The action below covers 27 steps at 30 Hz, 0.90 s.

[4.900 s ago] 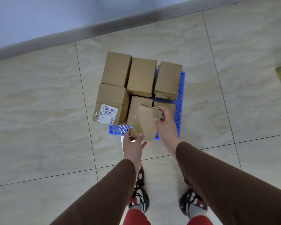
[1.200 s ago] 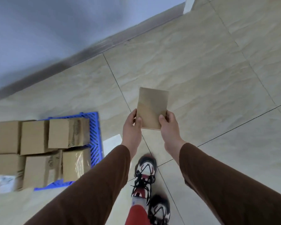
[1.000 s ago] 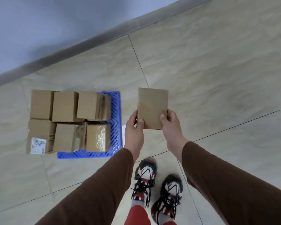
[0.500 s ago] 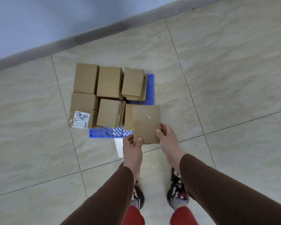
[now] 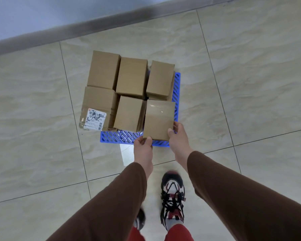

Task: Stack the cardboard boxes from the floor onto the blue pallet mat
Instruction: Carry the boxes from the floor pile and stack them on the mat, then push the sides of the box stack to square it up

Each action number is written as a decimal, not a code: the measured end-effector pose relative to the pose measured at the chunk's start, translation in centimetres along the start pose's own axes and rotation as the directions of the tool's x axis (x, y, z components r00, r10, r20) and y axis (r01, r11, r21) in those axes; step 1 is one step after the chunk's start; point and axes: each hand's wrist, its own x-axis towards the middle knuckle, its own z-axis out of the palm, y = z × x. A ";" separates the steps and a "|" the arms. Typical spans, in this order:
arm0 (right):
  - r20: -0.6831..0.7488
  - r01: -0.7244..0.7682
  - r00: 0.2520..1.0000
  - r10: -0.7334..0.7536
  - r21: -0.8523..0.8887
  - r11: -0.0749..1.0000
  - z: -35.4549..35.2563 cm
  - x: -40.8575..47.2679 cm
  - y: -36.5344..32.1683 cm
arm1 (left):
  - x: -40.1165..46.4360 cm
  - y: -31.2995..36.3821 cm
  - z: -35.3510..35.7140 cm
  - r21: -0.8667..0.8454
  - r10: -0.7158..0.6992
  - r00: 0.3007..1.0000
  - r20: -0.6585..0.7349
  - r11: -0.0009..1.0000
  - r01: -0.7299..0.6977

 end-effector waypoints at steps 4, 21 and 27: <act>-0.012 -0.002 1.000 0.002 -0.029 1.000 1.2 0.9 0.8 | 1.2 0.1 -0.5 -0.012 0.008 1.000 0.018 1.000 -0.007; -0.239 -0.232 0.927 0.289 0.240 0.943 2.8 1.5 10.8 | 9.4 0.6 -13.5 0.441 0.044 0.977 0.206 0.887 -0.133; 0.067 -0.430 0.883 0.464 0.508 0.746 6.2 2.8 12.9 | 13.8 2.2 -15.9 0.080 -0.129 0.991 -0.023 0.988 0.131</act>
